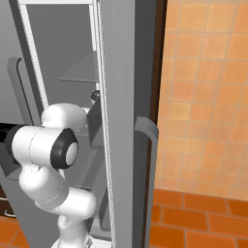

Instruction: Grab a lemon wedge from the fridge and one ice cube from the ice bowl, and put them in the glass of lemonade.

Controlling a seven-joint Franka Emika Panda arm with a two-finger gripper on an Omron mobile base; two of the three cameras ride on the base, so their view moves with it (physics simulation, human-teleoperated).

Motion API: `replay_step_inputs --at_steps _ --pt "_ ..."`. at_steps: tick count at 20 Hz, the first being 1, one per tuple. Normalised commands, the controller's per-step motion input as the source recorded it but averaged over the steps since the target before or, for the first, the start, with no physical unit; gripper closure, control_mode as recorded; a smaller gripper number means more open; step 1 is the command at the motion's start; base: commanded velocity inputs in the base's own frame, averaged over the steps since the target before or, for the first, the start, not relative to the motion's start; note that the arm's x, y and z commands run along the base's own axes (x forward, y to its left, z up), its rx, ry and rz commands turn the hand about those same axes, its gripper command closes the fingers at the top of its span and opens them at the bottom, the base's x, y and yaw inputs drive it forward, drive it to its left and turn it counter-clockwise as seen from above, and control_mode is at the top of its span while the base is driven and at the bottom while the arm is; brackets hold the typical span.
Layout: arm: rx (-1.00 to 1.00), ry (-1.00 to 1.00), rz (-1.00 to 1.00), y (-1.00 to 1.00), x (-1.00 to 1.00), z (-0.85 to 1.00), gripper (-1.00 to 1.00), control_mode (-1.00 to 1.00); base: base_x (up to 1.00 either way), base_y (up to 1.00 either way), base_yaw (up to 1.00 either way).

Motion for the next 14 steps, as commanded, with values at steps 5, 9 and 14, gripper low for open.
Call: replay_step_inputs --at_steps 5,9,14 --pt "0.00 0.01 -0.02 0.00 0.10 -0.34 -1.00 -1.00 0.00 0.00 0.00" --pt "0.00 0.06 0.00 0.00 0.00 -0.18 -1.00 -1.00 0.00 0.00 0.00" --pt "0.00 0.04 -0.01 0.00 0.01 -0.07 -1.00 -1.00 0.00 0.00 0.00"
